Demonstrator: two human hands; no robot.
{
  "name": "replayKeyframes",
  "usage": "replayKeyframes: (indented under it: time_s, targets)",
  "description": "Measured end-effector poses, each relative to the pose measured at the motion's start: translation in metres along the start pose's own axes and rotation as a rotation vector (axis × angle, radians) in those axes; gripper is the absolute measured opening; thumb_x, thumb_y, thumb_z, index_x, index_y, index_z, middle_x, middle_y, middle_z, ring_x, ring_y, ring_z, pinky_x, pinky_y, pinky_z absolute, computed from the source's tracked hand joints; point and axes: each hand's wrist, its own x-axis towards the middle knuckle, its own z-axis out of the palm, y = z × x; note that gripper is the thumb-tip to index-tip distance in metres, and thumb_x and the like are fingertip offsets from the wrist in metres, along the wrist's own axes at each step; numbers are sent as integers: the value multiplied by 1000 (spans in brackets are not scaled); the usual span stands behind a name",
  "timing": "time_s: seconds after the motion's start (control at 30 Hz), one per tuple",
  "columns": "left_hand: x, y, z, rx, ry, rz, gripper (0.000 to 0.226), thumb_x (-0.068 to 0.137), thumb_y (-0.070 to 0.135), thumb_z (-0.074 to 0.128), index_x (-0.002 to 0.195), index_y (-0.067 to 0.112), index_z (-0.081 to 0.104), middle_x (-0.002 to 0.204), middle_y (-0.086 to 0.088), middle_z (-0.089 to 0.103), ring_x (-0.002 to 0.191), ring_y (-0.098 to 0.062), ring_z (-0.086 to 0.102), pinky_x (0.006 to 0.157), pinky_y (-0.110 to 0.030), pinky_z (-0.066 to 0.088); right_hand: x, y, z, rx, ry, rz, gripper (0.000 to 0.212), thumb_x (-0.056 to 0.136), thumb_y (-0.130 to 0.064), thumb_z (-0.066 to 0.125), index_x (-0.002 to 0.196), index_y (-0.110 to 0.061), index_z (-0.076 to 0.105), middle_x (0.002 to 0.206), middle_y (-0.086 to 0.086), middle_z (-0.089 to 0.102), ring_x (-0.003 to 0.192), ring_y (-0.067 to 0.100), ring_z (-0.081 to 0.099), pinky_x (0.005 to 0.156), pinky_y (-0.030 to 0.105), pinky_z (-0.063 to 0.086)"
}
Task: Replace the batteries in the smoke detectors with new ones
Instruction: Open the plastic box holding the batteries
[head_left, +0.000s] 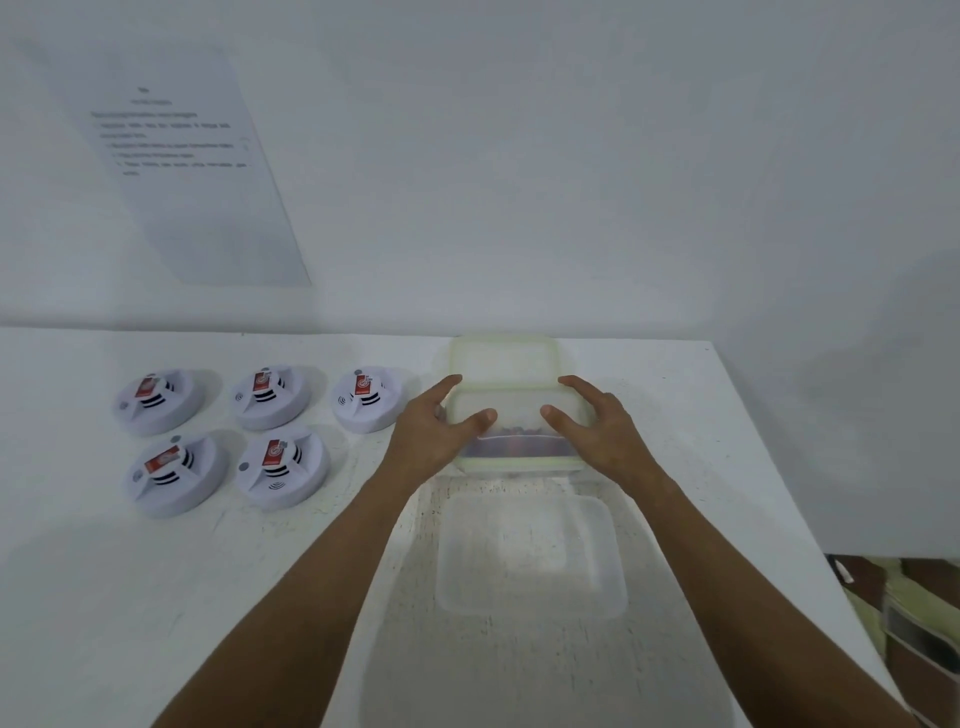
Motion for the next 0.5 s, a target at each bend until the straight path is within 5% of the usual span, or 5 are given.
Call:
replayKeyframes:
  time_s: [0.13,0.2,0.3,0.5]
  targets:
    - [-7,6,-8,47,-167,-42,109,61,53,85,149,39,21,122,2,54,100,-19,62,47,-25,51,2,-5,-5,-65,-9,-104,51,88,-40,70,135,-30,53,134,0,44,127,14,42,105,25,31]
    - [-4,11,-14,78,-184,5,110,60,46,89,148,38,24,116,1,55,89,-18,63,52,-29,53,8,-11,-12,-84,-93,-135,56,84,-41,74,135,-34,53,135,-5,48,129,11,43,105,26,31]
    - [9,24,-22,172,-138,129,108,60,42,89,148,38,26,120,-3,53,98,-21,58,83,-36,53,20,-22,-24,-83,-216,-63,66,73,-53,80,133,-47,52,124,-8,57,114,11,53,96,28,40]
    - [47,51,-16,219,-98,242,99,69,24,86,148,36,27,132,0,48,102,-19,52,93,-36,48,24,-24,-20,-42,-196,-26,69,81,-55,70,144,-42,43,107,-2,62,77,14,63,66,24,51]
